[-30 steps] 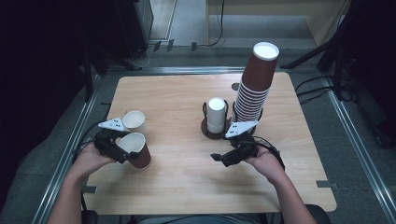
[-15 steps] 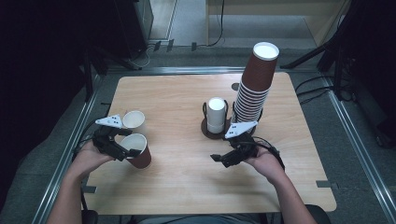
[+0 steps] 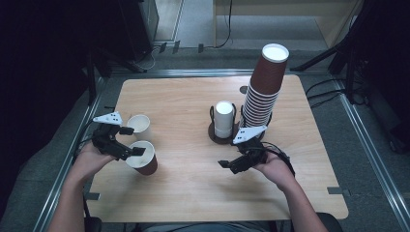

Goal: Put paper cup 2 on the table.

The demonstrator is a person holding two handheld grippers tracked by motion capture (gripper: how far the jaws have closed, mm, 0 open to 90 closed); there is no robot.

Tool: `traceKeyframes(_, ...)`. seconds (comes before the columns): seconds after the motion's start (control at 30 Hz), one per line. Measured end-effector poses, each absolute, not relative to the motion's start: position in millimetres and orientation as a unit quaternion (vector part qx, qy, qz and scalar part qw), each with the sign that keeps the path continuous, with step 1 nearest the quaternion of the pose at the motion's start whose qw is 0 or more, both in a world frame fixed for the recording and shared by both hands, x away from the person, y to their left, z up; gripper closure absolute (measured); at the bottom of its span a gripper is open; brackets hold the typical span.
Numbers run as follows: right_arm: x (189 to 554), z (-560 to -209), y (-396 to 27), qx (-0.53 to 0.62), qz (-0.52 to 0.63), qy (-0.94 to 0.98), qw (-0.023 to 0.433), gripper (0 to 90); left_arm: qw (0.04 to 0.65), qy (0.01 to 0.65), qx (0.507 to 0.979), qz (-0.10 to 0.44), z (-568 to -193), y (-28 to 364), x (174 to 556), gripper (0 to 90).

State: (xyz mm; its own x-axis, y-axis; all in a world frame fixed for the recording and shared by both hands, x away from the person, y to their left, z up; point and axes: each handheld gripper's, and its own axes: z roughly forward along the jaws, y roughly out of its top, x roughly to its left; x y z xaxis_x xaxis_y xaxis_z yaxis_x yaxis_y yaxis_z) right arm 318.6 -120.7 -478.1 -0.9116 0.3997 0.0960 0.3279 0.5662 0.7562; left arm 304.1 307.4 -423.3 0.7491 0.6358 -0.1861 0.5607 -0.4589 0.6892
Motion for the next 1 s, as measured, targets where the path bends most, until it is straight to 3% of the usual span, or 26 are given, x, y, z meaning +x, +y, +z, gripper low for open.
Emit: traceKeyframes(1.0,307.6,-478.8,-119.3,0.203,0.420,0.883,0.046,15.1,0.386,0.352,0.852,0.035,-412.4,236.5,318.2,0.0)
